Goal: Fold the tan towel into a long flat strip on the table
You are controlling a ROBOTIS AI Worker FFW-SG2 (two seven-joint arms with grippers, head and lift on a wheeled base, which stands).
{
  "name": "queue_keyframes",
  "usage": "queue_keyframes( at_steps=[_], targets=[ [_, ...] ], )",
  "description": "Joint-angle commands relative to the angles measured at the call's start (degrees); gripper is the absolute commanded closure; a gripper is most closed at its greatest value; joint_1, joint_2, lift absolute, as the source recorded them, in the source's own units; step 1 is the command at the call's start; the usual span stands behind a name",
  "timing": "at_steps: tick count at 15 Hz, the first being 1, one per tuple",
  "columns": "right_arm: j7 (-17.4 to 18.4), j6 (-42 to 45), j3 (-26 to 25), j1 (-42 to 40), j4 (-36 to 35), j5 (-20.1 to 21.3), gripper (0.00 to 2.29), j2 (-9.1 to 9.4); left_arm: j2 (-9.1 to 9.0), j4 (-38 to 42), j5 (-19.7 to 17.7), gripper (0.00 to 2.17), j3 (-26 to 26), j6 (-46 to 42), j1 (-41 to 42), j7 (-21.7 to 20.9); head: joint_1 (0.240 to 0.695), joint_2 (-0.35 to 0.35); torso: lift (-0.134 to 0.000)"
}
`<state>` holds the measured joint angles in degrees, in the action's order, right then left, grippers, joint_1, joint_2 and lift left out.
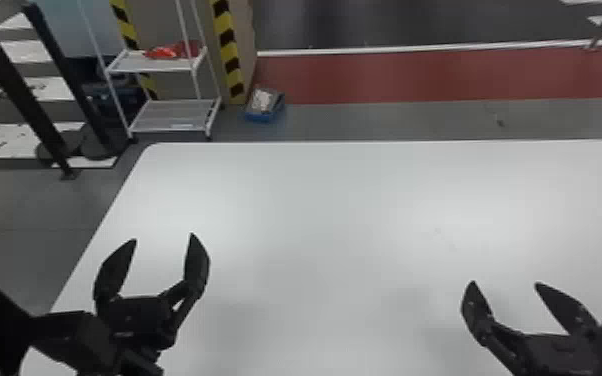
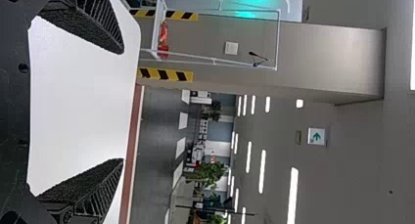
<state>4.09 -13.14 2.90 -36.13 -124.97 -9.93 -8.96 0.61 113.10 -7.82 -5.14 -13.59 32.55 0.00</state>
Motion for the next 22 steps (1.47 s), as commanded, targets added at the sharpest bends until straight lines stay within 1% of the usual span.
queue_keyframes(
  at_steps=[1, 22],
  targets=[
    [0.04, 0.0, -0.08, -0.08, -0.01, 0.0, 0.11, 0.0, 0.0, -0.07, 0.09, 0.09, 0.13, 0.01, -0.12, 0.0, 0.695, 0.098, -0.123],
    [0.04, 0.7, -0.44, -0.52, 0.34, -0.09, 0.11, 0.18, -0.35, -0.51, 0.35, 0.09, 0.3, 0.01, -0.38, 0.0, 0.695, 0.087, -0.123]
  ],
)
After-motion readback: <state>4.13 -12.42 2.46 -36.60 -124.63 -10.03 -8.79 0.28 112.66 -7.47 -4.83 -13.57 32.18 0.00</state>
